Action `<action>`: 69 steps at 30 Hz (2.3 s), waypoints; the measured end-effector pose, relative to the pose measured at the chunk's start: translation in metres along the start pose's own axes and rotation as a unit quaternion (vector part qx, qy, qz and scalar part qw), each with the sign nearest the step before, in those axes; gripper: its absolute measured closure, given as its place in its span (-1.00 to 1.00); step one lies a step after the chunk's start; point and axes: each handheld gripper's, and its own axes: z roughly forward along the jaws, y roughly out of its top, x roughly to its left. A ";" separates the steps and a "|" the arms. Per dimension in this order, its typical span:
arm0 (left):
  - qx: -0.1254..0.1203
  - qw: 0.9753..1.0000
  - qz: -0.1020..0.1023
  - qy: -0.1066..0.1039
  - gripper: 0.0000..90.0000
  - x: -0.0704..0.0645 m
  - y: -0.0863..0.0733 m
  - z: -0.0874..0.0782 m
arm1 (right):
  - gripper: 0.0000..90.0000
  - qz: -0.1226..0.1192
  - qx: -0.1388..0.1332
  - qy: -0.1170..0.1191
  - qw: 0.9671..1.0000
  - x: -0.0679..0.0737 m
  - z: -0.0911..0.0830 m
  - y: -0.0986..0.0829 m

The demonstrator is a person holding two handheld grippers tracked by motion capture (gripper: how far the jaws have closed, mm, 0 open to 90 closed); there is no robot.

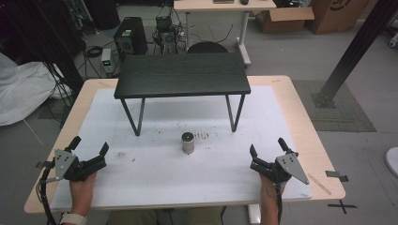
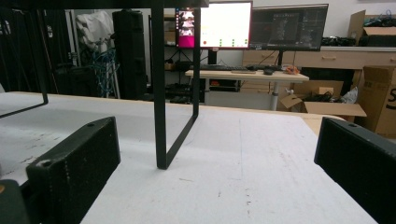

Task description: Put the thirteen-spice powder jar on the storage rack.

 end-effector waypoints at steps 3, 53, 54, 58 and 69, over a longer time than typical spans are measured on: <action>0.000 1.000 0.000 0.000 -0.99 0.000 0.000 0.000 | -1.00 -0.002 0.000 0.000 1.000 0.000 0.000 0.000; 0.000 1.000 0.000 -0.001 -1.00 0.000 0.000 0.000 | -1.00 0.006 0.002 0.022 1.000 -0.001 0.001 0.022; 0.000 1.000 0.000 -0.001 -0.99 0.000 0.000 0.000 | -1.00 0.006 0.003 0.025 1.000 -0.001 0.001 0.024; 0.000 1.000 0.000 -0.001 -0.99 0.000 0.000 0.000 | -1.00 0.004 0.002 0.036 0.999 0.003 0.000 0.032; 0.000 1.000 0.000 -0.001 -0.99 0.000 0.000 0.000 | -1.00 0.003 0.007 0.062 0.998 0.012 -0.002 0.048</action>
